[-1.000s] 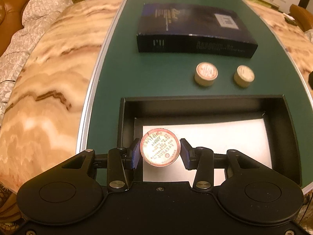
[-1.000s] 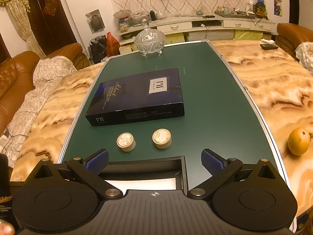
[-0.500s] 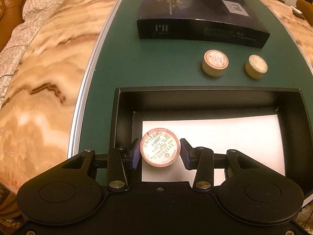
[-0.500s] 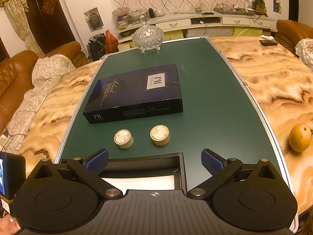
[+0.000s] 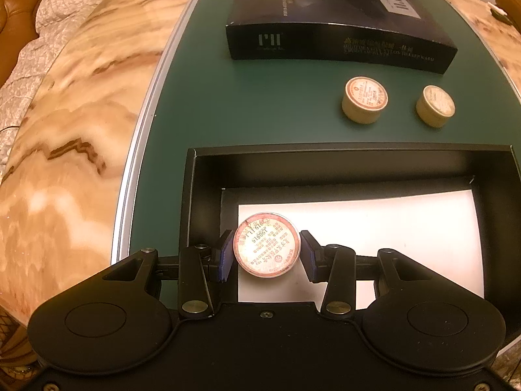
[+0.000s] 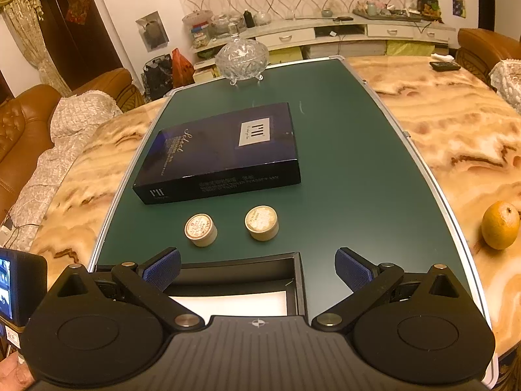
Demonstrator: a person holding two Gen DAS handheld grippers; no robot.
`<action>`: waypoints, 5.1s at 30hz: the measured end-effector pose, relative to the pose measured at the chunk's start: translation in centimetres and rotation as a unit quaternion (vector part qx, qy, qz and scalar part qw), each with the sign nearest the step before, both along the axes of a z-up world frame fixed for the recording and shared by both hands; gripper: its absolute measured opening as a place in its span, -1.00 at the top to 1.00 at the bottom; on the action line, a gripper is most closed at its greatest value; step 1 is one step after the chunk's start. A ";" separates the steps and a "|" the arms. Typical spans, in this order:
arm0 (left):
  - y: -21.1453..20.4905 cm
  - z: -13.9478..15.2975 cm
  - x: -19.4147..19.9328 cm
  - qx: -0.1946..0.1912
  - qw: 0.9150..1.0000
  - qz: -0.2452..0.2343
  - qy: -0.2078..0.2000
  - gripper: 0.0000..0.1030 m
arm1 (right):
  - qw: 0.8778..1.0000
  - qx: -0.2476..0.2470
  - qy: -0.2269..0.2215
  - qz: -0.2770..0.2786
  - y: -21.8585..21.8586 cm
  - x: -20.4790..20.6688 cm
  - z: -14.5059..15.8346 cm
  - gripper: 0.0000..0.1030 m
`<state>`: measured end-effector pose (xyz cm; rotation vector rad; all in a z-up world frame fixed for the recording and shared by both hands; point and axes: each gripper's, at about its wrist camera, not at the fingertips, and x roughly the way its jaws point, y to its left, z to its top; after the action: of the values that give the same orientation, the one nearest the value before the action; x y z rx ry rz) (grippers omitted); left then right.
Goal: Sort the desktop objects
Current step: 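Carry the pink-labelled jar back and lower it into the black tray, then open the left gripper to release the jar onto the white paper, then close the right gripper on the white-lidded jar, then carry the white-lidded jar back and lower it into the black tray, then open the right gripper to release the jar beside the first jar, then withdraw both tools up and away from the tray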
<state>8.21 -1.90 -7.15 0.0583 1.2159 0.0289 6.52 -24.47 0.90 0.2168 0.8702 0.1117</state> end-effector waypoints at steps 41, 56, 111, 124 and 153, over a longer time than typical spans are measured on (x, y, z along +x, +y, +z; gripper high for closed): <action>5.3 8.2 -8.0 -0.109 0.986 0.035 -0.118 -0.32 | 0.991 -0.101 0.077 0.030 4.4 10.3 -4.5 -1.00; 7.2 7.5 -8.6 -0.133 0.983 0.049 -0.116 -0.33 | 0.983 -0.125 0.135 0.021 6.1 13.4 -8.9 -0.42; 8.5 7.9 -11.8 -0.142 0.979 0.068 -0.128 -0.34 | 0.988 -0.056 0.119 0.079 11.4 1.1 -5.2 0.13; 9.1 8.2 -12.1 -0.144 0.978 0.071 -0.132 -0.34 | 0.983 -0.084 0.149 0.073 13.9 1.4 -8.8 0.13; 8.2 8.7 -9.4 -0.126 0.982 0.054 -0.130 -0.51 | 0.995 -0.003 0.078 0.054 9.3 -1.3 -4.4 -0.33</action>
<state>-1.18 6.27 1.56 -0.2264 0.9526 -0.0222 5.26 -15.13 -3.51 0.1748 1.0378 0.1959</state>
